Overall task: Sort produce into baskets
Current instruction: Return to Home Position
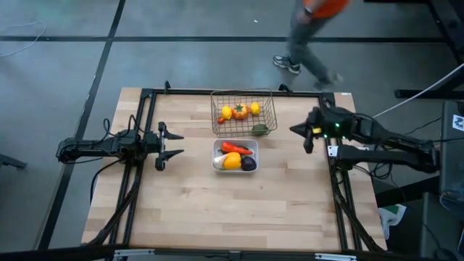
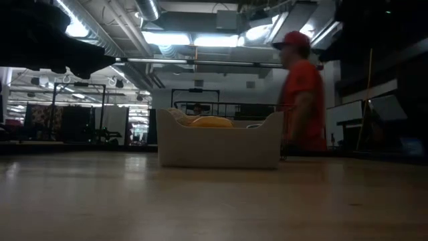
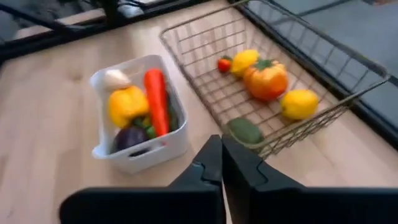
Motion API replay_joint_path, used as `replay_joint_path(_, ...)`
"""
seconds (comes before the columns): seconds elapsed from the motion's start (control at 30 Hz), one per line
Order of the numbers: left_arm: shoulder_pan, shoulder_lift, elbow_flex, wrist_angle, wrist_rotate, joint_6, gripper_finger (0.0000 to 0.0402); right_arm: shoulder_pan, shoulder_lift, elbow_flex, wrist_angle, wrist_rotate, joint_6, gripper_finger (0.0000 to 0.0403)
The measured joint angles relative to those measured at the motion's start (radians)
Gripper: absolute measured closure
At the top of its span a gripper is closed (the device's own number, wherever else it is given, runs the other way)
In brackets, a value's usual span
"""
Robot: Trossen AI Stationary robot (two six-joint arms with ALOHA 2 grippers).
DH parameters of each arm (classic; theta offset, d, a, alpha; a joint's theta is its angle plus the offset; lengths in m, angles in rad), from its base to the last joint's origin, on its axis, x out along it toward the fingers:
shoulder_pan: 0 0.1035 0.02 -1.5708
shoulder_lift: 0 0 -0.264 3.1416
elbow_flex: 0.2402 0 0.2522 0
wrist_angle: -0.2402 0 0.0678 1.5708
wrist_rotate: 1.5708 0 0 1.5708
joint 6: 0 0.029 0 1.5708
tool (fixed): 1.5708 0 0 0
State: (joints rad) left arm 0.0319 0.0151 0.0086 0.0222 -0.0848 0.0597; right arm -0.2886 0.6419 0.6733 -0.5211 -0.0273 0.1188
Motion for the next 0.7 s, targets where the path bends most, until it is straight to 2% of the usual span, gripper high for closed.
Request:
replay_joint_path(0.4, 0.000, 0.000, 0.000, 0.000, 0.000, 0.000, 0.0167, 0.000, -0.359, -0.255, 0.088, -0.131, -0.021, 0.0398)
replay_joint_path(0.53, 0.000, 0.000, 0.000, 0.000, 0.000, 0.000, 0.0167, 0.000, -0.438, -0.348, 0.258, -0.178, 0.004, 0.0401)
replay_joint_path(0.7, 0.000, 0.000, 0.000, 0.000, 0.000, 0.000, 0.0167, 0.000, -0.463, -0.469, 0.498, -0.193, 0.007, 0.0400)
